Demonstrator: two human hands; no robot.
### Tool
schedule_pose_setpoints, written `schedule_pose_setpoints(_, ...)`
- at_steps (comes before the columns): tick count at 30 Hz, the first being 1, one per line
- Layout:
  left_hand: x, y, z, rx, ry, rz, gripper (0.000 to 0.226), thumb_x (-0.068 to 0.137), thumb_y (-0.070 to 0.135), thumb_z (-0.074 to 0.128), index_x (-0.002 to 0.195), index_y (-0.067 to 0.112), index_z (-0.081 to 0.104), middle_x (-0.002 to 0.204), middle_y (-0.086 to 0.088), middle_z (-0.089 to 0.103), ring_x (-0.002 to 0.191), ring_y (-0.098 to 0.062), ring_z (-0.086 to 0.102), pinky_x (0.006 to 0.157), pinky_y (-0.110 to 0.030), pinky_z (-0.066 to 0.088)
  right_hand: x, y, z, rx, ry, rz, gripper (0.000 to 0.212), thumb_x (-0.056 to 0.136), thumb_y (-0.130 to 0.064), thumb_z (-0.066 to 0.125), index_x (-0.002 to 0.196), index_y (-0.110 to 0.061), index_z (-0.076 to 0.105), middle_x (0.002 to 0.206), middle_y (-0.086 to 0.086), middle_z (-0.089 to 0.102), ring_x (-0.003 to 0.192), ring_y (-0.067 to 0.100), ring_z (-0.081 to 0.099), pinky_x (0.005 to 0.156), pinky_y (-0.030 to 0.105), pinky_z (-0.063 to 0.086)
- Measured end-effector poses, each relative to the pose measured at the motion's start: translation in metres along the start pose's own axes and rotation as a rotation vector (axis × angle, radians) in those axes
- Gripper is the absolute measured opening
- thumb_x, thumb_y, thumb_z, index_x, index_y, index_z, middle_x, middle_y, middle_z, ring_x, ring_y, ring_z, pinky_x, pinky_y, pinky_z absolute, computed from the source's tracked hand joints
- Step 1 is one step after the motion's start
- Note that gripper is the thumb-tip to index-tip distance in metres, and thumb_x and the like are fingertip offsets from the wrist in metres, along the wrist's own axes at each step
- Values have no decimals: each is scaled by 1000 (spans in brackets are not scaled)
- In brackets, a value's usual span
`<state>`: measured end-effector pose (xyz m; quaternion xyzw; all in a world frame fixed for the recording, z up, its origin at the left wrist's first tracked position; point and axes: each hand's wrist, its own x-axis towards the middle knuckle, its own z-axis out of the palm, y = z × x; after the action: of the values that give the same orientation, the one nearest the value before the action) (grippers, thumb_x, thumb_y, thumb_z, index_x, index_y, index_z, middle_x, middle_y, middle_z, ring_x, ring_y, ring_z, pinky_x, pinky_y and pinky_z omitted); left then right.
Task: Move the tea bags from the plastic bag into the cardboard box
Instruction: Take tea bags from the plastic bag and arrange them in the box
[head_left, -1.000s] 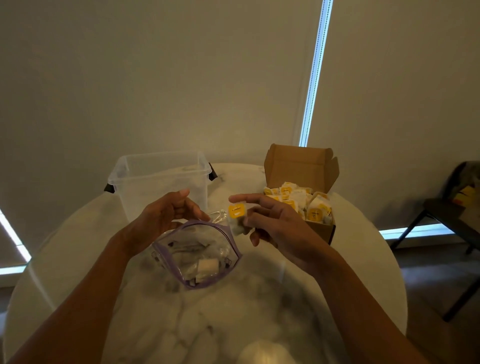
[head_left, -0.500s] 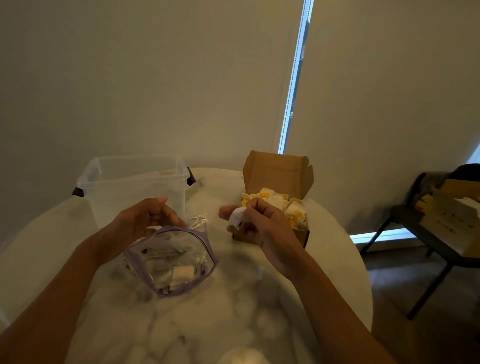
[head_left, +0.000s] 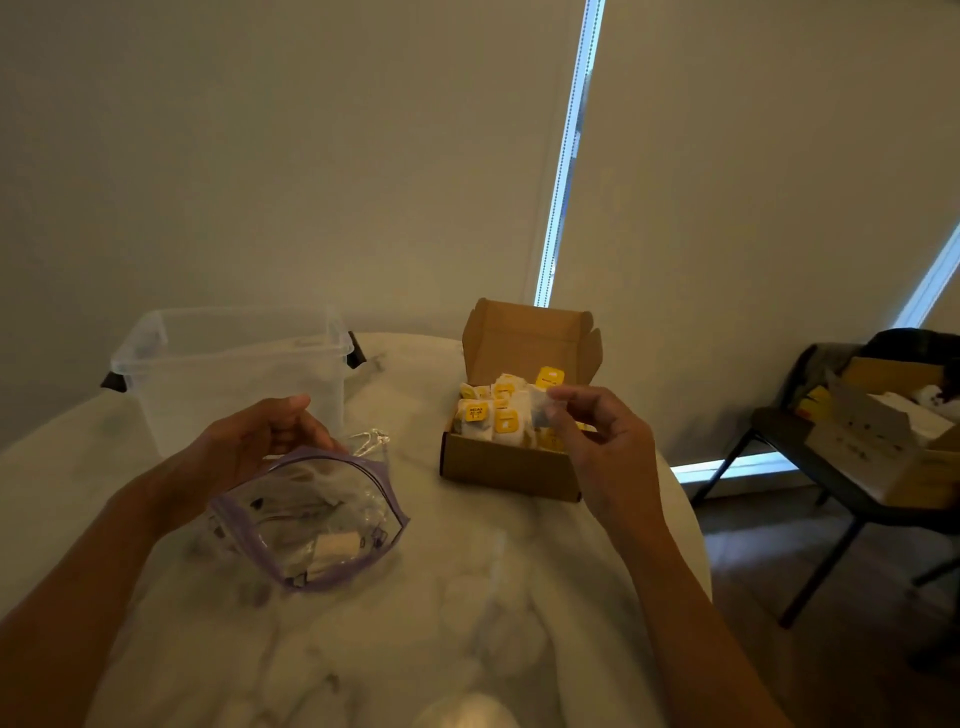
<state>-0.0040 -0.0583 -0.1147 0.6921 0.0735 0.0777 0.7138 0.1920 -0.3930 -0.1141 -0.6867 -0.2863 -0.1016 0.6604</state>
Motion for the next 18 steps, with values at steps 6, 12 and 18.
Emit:
schedule_pose_setpoints(6, 0, -4, 1, 3, 40, -5, 89, 66, 75, 90, 104, -5, 78, 126, -34, 73, 117, -47, 69, 122, -66, 38, -1, 4, -10, -15, 42, -6, 27, 96, -28, 80, 120, -37, 73, 105, -10, 79, 101, 10, 75, 79, 29, 63)
schedule_pose_setpoints(12, -1, -8, 1, 9, 118, 9, 82, 83, 75, 78, 114, 0, 80, 130, -32, 73, 128, -52, 67, 123, -71, 40, 0, 8, -12, 34, 113, 16, 13, 98, -24, 77, 110, -28, 77, 104, -8, 79, 103, 13, 75, 81, 33, 65)
schedule_pose_setpoints(18, -3, -4, 6, 12, 105, -2, 85, 70, 79, 86, 108, 2, 83, 128, -30, 74, 123, -47, 70, 120, -66, 45, 1, 7, -12, 55, 116, 35, 43, 97, -30, 78, 137, -36, 65, 108, -5, 80, 105, 6, 74, 83, 17, 59)
